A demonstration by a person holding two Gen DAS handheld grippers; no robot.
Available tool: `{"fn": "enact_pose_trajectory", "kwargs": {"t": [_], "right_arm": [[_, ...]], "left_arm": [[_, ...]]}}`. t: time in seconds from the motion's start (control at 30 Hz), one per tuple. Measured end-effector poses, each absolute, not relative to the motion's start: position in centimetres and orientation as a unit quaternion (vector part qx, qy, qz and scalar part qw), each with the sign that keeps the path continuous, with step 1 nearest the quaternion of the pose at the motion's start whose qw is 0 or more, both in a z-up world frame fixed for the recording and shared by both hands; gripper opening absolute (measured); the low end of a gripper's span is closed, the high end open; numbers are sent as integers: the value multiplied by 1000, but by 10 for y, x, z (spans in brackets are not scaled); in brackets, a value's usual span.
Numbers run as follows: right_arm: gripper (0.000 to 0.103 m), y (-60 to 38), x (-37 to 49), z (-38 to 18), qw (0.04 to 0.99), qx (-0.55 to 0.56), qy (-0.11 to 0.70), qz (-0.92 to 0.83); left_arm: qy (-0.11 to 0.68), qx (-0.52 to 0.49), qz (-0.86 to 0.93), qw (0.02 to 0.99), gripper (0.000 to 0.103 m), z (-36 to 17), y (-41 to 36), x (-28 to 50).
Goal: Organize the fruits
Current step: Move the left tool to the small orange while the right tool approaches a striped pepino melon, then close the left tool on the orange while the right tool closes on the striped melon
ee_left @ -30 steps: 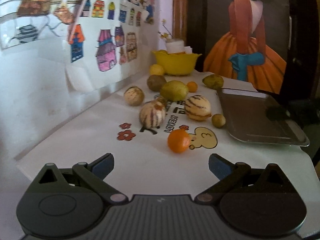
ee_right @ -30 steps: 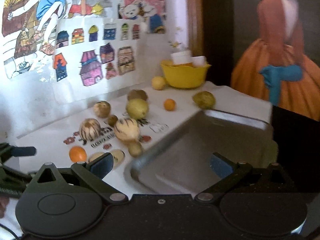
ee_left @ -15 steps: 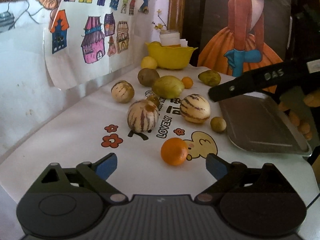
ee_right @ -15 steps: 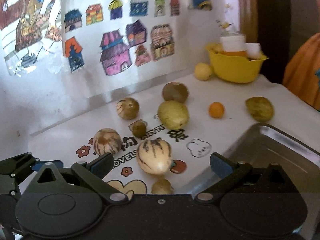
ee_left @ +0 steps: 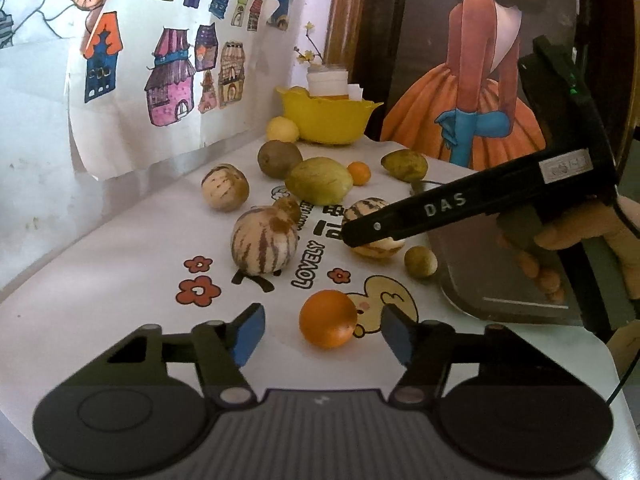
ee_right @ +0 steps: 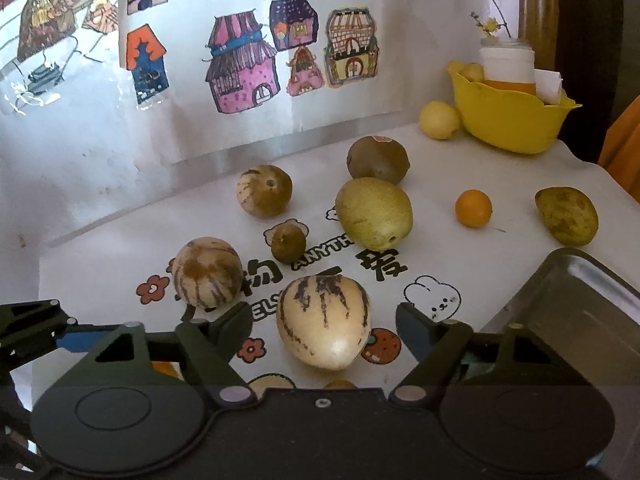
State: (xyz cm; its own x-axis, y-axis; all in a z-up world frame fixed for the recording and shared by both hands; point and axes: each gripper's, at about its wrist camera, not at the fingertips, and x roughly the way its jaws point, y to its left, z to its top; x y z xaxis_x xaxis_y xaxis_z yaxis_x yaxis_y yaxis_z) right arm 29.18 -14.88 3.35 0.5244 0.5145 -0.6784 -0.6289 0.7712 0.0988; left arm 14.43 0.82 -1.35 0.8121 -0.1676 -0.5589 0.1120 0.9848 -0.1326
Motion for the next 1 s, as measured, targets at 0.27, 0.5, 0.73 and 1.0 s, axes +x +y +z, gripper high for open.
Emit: {"fn": "enact_pose_trajectory", "kwargs": {"t": [0.27, 0.5, 0.73, 1.0], "right_arm": [[73, -145, 298, 25, 862, -83, 372, 333], [62, -143, 302, 18, 860, -79, 381, 330], [56, -146, 305, 16, 860, -65, 378, 336], [55, -153, 303, 20, 869, -41, 359, 339]], "left_arm": [[308, -31, -61, 949, 55, -16, 3, 150], [310, -31, -66, 948, 35, -16, 1, 151], [310, -33, -64, 948, 34, -16, 1, 152], [303, -45, -45, 951, 33, -12, 6, 153]]}}
